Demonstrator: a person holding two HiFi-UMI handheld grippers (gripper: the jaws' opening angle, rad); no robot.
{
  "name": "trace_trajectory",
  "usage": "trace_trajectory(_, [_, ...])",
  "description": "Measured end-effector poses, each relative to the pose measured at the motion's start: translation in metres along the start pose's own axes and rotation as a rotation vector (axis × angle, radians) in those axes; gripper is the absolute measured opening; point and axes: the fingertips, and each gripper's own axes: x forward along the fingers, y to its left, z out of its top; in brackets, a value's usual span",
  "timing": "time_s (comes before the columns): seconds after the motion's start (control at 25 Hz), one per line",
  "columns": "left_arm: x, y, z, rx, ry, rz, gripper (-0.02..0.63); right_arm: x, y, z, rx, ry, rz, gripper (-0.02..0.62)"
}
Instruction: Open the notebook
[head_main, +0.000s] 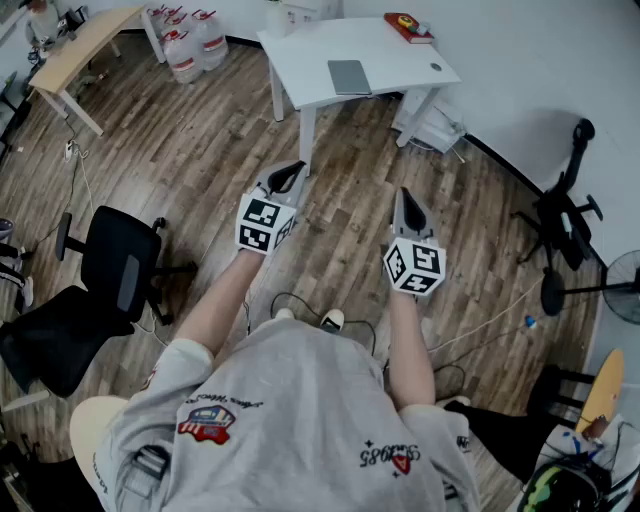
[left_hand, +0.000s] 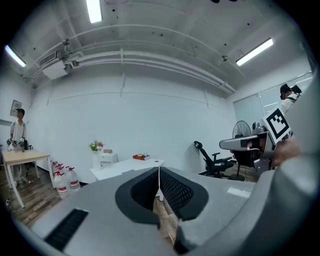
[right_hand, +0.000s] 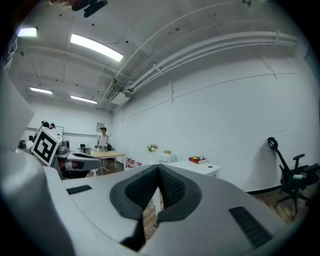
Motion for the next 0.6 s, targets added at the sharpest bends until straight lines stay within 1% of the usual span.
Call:
trace_trajectory(0.12, [0.002,-0.003,0.001,-0.005,-0.015,-0.005,0.011,-0.001,0.0,0.003,-0.008,-0.033,0.023,-0.004])
trace_trajectory(0.28, [0.006,-0.012,0.001,-0.022,-0.026,-0.027,0.014,0.001,-0.007,0.0,-0.018,-0.033,0.03,-0.008])
trace_trajectory(0.32, [0.008,-0.013,0.0,-0.025,-0.027,-0.029,0.038,0.001,-0.009,0.0,-0.021,-0.036,0.029,-0.008])
trace_trajectory(0.4, [0.012,-0.015,-0.001,-0.046,-0.03,-0.036,0.146,0.001,-0.013,-0.002,-0.022,-0.041,0.027,-0.008])
trace_trajectory(0.48, [0.019,-0.016,-0.001,-0.083,-0.041,-0.036,0.248,0.002,-0.021,-0.004,-0.016,-0.039,0.028,-0.008])
trace_trajectory(0.52, [0.022,-0.017,0.0,-0.102,-0.047,-0.03,0.282,0.003,-0.025,-0.004,-0.013,-0.04,0.031,-0.008])
trace_trajectory(0.6, [0.027,-0.016,0.001,-0.133,-0.055,-0.016,0.33,0.005,-0.034,-0.004,-0.007,-0.042,0.038,-0.008])
